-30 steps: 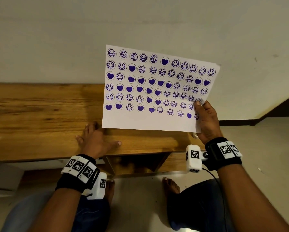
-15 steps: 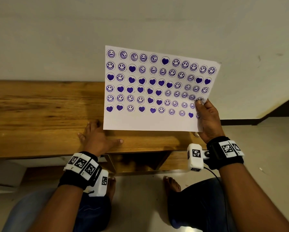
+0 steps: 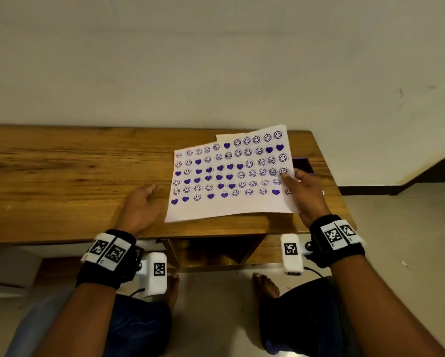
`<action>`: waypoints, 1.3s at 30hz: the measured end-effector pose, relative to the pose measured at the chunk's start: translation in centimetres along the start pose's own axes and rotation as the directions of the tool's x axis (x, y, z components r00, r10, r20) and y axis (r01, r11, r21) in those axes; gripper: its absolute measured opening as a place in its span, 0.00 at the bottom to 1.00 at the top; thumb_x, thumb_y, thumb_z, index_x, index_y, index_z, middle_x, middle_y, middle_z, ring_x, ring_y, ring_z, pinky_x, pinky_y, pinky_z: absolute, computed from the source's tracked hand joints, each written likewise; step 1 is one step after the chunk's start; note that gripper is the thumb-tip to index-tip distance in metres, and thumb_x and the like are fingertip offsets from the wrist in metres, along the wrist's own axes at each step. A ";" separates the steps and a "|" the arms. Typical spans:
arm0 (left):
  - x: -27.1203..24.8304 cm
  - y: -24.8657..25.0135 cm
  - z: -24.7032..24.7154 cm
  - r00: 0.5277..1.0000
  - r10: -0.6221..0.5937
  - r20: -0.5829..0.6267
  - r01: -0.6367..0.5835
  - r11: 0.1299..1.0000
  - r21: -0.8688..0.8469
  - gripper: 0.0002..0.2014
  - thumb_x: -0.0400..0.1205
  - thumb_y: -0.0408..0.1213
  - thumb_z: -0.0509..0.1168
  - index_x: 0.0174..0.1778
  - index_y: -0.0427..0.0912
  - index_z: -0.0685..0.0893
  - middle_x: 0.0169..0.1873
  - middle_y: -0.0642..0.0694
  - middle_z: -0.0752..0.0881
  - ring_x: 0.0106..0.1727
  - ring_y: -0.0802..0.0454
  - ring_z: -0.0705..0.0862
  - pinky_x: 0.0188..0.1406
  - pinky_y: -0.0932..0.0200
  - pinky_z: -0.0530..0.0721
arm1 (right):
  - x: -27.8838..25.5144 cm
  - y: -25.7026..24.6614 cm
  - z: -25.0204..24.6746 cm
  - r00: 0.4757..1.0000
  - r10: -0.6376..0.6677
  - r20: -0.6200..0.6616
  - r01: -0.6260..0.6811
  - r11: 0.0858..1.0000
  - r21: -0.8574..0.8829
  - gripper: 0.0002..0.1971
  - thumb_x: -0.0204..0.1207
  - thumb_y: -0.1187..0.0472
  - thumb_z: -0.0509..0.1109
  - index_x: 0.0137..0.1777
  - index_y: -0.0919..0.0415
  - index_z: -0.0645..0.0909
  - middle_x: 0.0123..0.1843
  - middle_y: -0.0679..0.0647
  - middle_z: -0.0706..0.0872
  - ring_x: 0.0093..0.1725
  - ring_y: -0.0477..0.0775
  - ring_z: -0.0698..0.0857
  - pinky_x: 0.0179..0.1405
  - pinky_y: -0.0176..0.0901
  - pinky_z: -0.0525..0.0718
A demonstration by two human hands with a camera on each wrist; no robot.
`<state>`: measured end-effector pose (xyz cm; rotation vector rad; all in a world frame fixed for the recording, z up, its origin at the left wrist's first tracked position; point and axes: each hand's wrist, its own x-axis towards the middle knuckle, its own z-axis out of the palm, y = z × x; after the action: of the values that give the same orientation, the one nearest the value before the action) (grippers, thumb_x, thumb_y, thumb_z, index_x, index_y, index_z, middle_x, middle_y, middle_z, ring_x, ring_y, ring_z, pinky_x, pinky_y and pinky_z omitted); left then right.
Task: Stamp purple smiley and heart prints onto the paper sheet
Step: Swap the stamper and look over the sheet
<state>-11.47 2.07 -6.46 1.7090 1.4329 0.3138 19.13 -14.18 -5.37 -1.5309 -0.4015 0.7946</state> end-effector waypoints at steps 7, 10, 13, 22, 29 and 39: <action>0.4 -0.6 0.5 0.992 0.076 0.104 -0.101 0.961 0.258 0.42 0.73 0.52 0.75 0.81 0.63 0.60 0.81 0.47 0.58 0.82 0.43 0.57 0.80 0.32 0.52 | 0.0 1.1 1.0 0.999 0.025 -0.030 -0.030 0.984 -0.178 0.10 0.84 0.60 0.69 0.62 0.59 0.85 0.52 0.55 0.93 0.47 0.55 0.93 0.46 0.51 0.91; 0.0 -0.3 0.7 0.988 0.089 0.123 -0.133 0.899 0.418 0.46 0.71 0.53 0.76 0.81 0.61 0.58 0.82 0.47 0.54 0.83 0.43 0.53 0.80 0.32 0.47 | 0.1 1.5 1.0 1.000 0.014 -0.019 -0.019 0.966 -0.257 0.13 0.83 0.59 0.71 0.65 0.60 0.84 0.54 0.56 0.93 0.47 0.54 0.93 0.47 0.50 0.92; -0.1 -0.4 0.8 0.988 0.094 0.127 -0.142 0.877 0.458 0.45 0.71 0.53 0.76 0.81 0.62 0.58 0.83 0.47 0.52 0.84 0.43 0.51 0.80 0.31 0.46 | 0.3 1.9 1.0 0.999 0.000 -0.036 -0.011 0.950 -0.313 0.15 0.82 0.58 0.72 0.68 0.59 0.83 0.57 0.56 0.92 0.48 0.53 0.93 0.51 0.55 0.92; 0.0 -0.5 0.8 0.990 0.082 0.117 -0.127 0.875 0.467 0.45 0.72 0.53 0.76 0.82 0.58 0.59 0.83 0.48 0.51 0.84 0.44 0.48 0.80 0.32 0.44 | -0.4 0.7 1.0 0.969 -0.227 -0.100 0.105 0.738 -0.666 0.20 0.80 0.50 0.73 0.71 0.53 0.81 0.51 0.49 0.89 0.44 0.47 0.89 0.37 0.40 0.85; 0.2 -0.5 0.8 0.992 0.086 0.093 -0.119 0.883 0.453 0.45 0.69 0.52 0.78 0.81 0.58 0.62 0.82 0.48 0.54 0.83 0.44 0.51 0.80 0.31 0.46 | -0.2 0.4 -0.1 0.910 -0.387 -0.151 0.174 0.684 -0.709 0.09 0.77 0.55 0.75 0.55 0.54 0.89 0.52 0.51 0.92 0.47 0.46 0.87 0.50 0.42 0.85; 0.3 -0.4 0.8 0.993 0.085 0.081 -0.112 0.882 0.458 0.45 0.69 0.52 0.78 0.80 0.58 0.63 0.82 0.48 0.56 0.83 0.43 0.54 0.80 0.32 0.49 | -0.7 1.4 1.3 0.967 -0.124 0.224 0.255 0.562 -0.787 0.06 0.71 0.61 0.81 0.47 0.51 0.92 0.39 0.45 0.91 0.41 0.44 0.88 0.48 0.47 0.88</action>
<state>-11.13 1.95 -7.37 2.1599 1.4577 -0.0340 17.45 -13.94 -6.48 -2.2391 -1.1553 0.5529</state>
